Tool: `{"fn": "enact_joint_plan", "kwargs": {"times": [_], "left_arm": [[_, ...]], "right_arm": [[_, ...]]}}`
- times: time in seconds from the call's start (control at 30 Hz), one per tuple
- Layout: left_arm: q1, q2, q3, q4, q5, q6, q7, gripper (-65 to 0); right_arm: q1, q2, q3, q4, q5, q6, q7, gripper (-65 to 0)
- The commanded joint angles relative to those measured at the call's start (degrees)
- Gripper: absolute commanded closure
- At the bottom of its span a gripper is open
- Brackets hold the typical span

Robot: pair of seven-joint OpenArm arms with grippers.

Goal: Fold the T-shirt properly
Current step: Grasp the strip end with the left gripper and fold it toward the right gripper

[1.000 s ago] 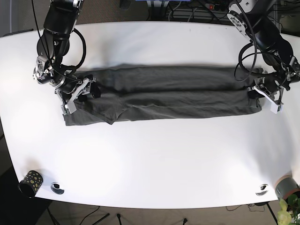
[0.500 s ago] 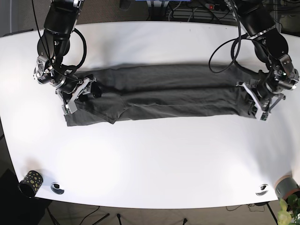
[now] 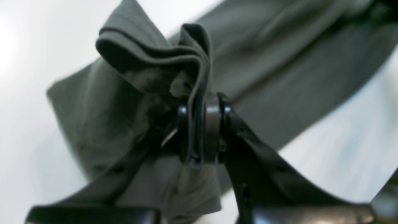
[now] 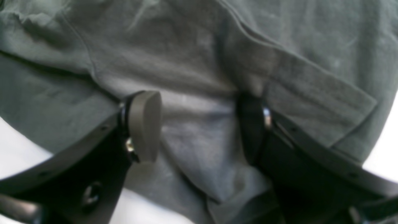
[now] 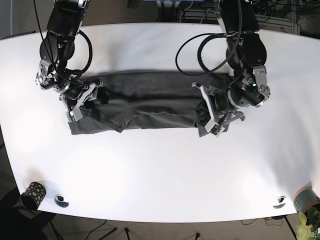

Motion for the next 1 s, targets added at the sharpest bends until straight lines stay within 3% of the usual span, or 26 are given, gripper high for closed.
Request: {"fn": "enact_joint_plan", "kwargs": {"times": [0.0, 0.17, 0.3, 0.4, 0.6, 0.8, 0.97], "left_arm": [[-0.94, 0.77, 0.58, -1.58, -0.36, 2.15, -3.01, -2.5], [-1.56, 1.39, 3.57, -7.90, -0.53, 5.58, -5.91, -2.9], [-2.70, 1.39, 5.59, -9.93, -0.45, 5.67, -5.91, -4.4], [-2.87, 1.39, 6.56, -10.10, -0.45, 6.46, -5.91, -14.9], [-3.05, 2.08, 8.75, -9.31, -0.89, 13.14, -5.64, -34.9], [-2.43, 2.08, 16.14, -1.31, -0.89, 12.17, -5.56, -36.7], [-0.85, -0.54, 18.07, 4.40, -0.89, 4.61, -4.41, -36.7]], "right_arm": [[0.38, 0.50, 0.00, 0.48, -0.46, -0.07, -1.12, -37.1], [0.38, 0.50, 0.17, 0.48, -0.46, -0.07, -1.12, -37.1], [0.38, 0.50, 0.17, 0.48, -0.46, -0.07, -1.12, -37.1], [0.38, 0.50, 0.00, 0.48, -0.37, -0.07, -1.12, -37.1], [0.38, -0.64, 0.00, 0.48, -0.55, -0.07, -1.12, -37.1], [0.46, -0.99, -0.09, 0.48, -0.55, -0.07, -1.12, -37.1], [0.46, -0.99, -0.09, 0.48, -0.46, -0.07, -1.12, -37.1]]}}
